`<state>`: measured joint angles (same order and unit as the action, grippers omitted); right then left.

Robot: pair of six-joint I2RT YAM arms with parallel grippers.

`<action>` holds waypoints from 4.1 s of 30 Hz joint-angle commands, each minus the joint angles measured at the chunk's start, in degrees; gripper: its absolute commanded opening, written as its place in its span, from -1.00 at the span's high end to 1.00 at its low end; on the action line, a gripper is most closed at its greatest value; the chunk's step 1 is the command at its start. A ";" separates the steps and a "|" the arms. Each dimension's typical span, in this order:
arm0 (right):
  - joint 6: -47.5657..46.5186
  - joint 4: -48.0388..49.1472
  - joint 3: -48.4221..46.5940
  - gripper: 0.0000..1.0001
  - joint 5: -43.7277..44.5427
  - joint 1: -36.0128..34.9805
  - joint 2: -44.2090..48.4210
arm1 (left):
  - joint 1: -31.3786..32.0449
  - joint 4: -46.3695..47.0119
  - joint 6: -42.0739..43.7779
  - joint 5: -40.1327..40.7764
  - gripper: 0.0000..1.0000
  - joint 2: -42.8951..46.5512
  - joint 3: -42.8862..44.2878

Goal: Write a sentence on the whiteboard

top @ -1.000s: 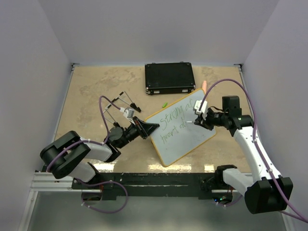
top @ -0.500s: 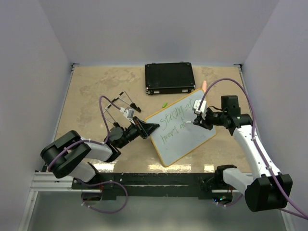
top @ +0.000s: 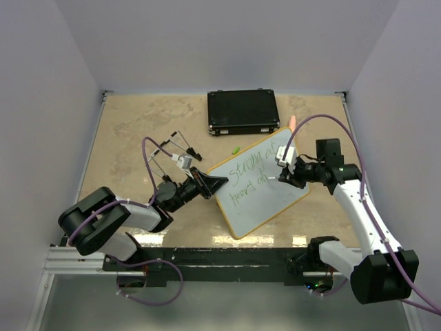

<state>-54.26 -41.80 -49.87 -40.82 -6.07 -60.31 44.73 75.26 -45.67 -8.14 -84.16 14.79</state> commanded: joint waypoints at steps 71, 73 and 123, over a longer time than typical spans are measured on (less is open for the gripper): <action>6.36 6.64 -1.02 1.00 6.36 -0.17 1.78 | 0.27 -4.07 9.81 -4.43 1.00 -2.06 -0.72; 6.88 7.43 -1.28 1.00 6.36 -0.17 1.95 | 0.18 -4.07 9.81 -4.51 1.00 -2.15 -0.64; 9.17 4.27 -0.93 1.00 1.53 4.65 7.23 | 0.27 -2.67 9.28 -4.69 1.00 -2.85 -1.16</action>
<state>-45.95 -38.98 -50.39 -36.56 -2.87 -52.88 44.58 76.23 -46.09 -8.58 -85.32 14.81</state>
